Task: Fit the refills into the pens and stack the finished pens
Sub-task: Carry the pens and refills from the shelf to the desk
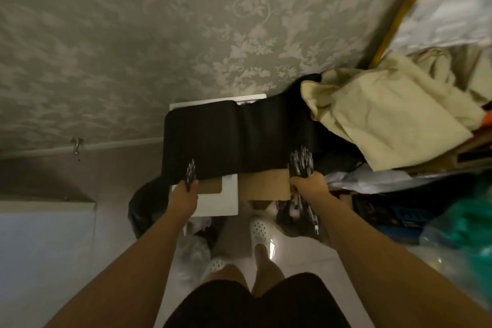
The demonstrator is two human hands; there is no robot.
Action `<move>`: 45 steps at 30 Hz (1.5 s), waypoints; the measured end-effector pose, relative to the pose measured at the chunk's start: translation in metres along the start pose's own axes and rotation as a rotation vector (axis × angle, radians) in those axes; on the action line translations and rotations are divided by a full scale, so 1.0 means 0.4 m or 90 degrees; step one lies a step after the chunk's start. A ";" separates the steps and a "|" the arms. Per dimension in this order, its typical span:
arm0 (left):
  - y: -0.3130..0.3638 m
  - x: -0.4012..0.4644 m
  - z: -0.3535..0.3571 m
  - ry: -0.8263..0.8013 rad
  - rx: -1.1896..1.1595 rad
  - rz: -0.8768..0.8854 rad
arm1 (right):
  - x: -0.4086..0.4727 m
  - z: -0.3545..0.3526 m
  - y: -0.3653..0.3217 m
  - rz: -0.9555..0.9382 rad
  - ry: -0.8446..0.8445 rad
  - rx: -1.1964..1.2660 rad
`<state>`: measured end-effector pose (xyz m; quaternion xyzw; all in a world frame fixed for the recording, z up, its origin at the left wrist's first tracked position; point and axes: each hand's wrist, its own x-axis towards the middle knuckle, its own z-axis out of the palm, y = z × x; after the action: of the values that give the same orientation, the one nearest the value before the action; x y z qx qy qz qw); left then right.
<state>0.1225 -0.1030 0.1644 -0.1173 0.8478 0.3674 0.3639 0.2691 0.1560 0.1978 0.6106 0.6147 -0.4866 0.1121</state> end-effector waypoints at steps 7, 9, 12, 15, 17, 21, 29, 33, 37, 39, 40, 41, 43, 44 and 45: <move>-0.020 -0.058 -0.034 -0.098 0.150 0.124 | -0.150 0.044 0.162 0.030 0.087 0.127; -0.034 -0.075 -0.036 -0.113 0.186 0.161 | -0.200 0.068 0.217 0.040 0.105 0.164; -0.067 -0.116 -0.034 -0.151 0.217 0.198 | -0.296 0.088 0.313 0.075 0.110 0.219; -0.102 -0.173 -0.014 -0.192 0.261 0.223 | -0.393 0.087 0.419 0.113 0.118 0.274; -0.117 -0.213 0.009 -0.217 0.332 0.250 | -0.449 0.075 0.491 0.138 0.140 0.319; -0.130 -0.295 0.084 -0.261 0.414 0.293 | -0.535 0.033 0.638 0.193 0.188 0.392; -0.171 -0.542 0.345 -0.384 0.552 0.453 | -0.696 -0.074 0.957 0.258 0.316 0.551; -0.233 -0.704 0.502 -0.424 0.584 0.469 | -0.780 -0.130 1.150 0.285 0.358 0.598; -0.322 -0.877 0.638 -0.427 0.582 0.501 | -0.854 -0.189 1.354 0.316 0.375 0.618; -0.373 -0.950 0.701 -0.453 0.573 0.503 | -0.892 -0.222 1.451 0.332 0.378 0.615; -0.398 -0.984 0.733 -0.467 0.567 0.496 | -0.911 -0.240 1.496 0.341 0.382 0.617; -0.422 -1.016 0.763 -0.477 0.566 0.492 | -0.929 -0.258 1.538 0.348 0.391 0.624; -0.465 -1.078 0.822 -0.496 0.568 0.477 | -0.965 -0.294 1.618 0.363 0.407 0.641; -0.484 -1.110 0.851 -0.505 0.572 0.470 | -0.982 -0.311 1.655 0.370 0.412 0.650; -0.501 -1.142 0.879 -0.511 0.580 0.470 | -0.999 -0.329 1.690 0.376 0.419 0.661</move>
<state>0.7258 -0.0259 0.2142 0.4859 0.7019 0.0905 0.5129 1.0018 -0.1519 0.2446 0.8437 0.1112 -0.4561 -0.2602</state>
